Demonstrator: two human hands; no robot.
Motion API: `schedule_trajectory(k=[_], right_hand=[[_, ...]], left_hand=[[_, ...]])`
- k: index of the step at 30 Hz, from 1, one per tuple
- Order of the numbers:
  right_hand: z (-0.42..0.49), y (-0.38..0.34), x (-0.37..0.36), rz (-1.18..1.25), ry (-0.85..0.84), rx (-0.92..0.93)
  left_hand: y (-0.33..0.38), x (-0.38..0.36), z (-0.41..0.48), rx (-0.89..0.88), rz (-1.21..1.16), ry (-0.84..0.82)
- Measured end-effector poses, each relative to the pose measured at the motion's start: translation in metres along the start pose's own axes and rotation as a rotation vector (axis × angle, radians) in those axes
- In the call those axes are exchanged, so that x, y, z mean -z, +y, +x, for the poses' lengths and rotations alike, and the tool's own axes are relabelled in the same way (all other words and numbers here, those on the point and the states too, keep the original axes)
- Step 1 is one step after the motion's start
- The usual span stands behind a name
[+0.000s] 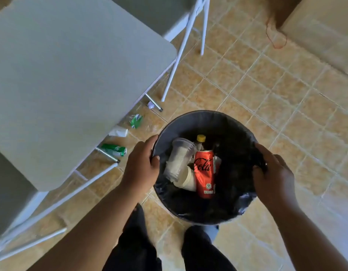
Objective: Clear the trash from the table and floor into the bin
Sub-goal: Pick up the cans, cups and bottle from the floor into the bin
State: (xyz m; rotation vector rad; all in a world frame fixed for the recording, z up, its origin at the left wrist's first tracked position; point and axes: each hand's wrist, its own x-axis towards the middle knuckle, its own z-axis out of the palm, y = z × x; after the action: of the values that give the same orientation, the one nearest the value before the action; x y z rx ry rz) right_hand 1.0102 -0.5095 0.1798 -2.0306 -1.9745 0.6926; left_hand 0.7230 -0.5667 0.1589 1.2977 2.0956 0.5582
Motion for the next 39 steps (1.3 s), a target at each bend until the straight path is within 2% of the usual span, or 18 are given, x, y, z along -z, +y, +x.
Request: schedule_trajectory(k=[6,12,18,23,31,34,36,39], right_hand=[[0.085,0.079,-0.137,-0.020,0.085,0.023],[0.155,0.113,-0.207,-0.019,0.142,0.022],[0.190,0.124,-0.219,-0.076,0.164,0.033],[0.196,0.122,-0.220,0.007,0.162,-0.031],[0.194,0.119,-0.236,-0.134,0.251,0.080],[0.191,0.115,-0.236,-0.183,0.209,0.097],[0.189,0.108,-0.230,-0.300,0.198,0.072],[0.187,0.080,-0.223,-0.378,0.313,0.105]], left_hand=[[-0.078,-0.112,0.107,-0.098,0.005,0.027],[-0.106,-0.169,0.193,-0.262,0.034,0.070],[-0.107,-0.186,0.248,-0.360,0.086,0.125],[-0.106,-0.186,0.257,-0.385,0.085,0.089],[-0.132,-0.199,0.260,-0.540,0.161,0.078],[-0.136,-0.195,0.264,-0.525,0.114,-0.020],[-0.139,-0.185,0.262,-0.488,0.066,-0.087],[-0.154,-0.155,0.264,-0.413,-0.005,-0.002]])
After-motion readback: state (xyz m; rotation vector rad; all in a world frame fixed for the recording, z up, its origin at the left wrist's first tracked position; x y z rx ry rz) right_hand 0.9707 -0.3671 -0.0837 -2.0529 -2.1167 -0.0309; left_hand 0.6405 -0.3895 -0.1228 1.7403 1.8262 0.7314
